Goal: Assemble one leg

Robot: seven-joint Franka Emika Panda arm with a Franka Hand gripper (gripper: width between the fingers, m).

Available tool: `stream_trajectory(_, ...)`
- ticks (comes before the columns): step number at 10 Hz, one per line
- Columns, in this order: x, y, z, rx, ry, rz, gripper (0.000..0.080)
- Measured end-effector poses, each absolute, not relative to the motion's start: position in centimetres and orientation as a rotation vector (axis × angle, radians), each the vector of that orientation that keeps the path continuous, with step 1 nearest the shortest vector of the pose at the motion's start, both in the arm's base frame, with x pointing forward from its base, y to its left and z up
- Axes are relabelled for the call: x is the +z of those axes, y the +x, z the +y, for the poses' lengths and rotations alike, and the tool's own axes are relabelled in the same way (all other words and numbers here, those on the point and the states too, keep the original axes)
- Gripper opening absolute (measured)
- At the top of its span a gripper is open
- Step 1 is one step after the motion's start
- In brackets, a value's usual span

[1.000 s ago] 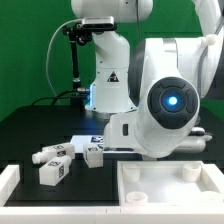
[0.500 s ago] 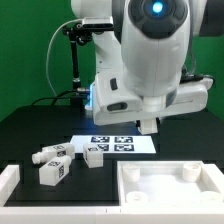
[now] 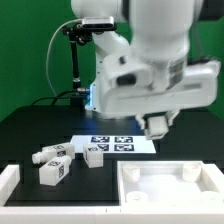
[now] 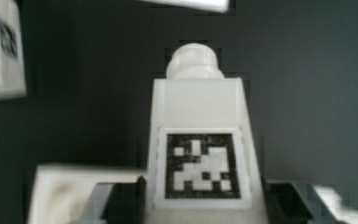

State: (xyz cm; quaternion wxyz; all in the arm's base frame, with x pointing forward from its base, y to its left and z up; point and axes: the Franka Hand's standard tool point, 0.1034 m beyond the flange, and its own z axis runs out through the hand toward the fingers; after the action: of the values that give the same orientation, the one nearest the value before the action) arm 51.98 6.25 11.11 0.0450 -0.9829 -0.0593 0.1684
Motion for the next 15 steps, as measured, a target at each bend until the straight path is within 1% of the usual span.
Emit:
stream_trajectory(1,12.4,53.1,6.9,0.445,-3.011,-0.199,0.0285)
stream_trajectory(2,13.3,54.5,7.5,0.323,-3.029,-0.213,0.0287)
stream_trajectory(4,12.9,54.8,6.9,0.110,-3.059,-0.196,0.0287)
stream_trajectory(6,12.9,55.5,6.6,-0.082,-3.080,-0.204,0.0287)
stream_trajectory(7,13.0,57.2,6.9,-0.257,-3.092,-0.255,0.0287)
stream_trajectory(8,12.9,58.2,7.1,-0.338,-3.091,-0.286,0.0287)
stream_trajectory(10,14.0,61.1,6.9,-0.581,-3.075,-0.303,0.0287)
stream_trajectory(11,14.5,61.5,6.5,-0.677,-3.061,-0.266,0.0287)
stream_trajectory(13,14.2,61.3,5.8,-0.820,-3.052,-0.270,0.0287)
stream_trajectory(15,14.0,61.3,6.0,-0.814,-3.053,-0.273,0.0287)
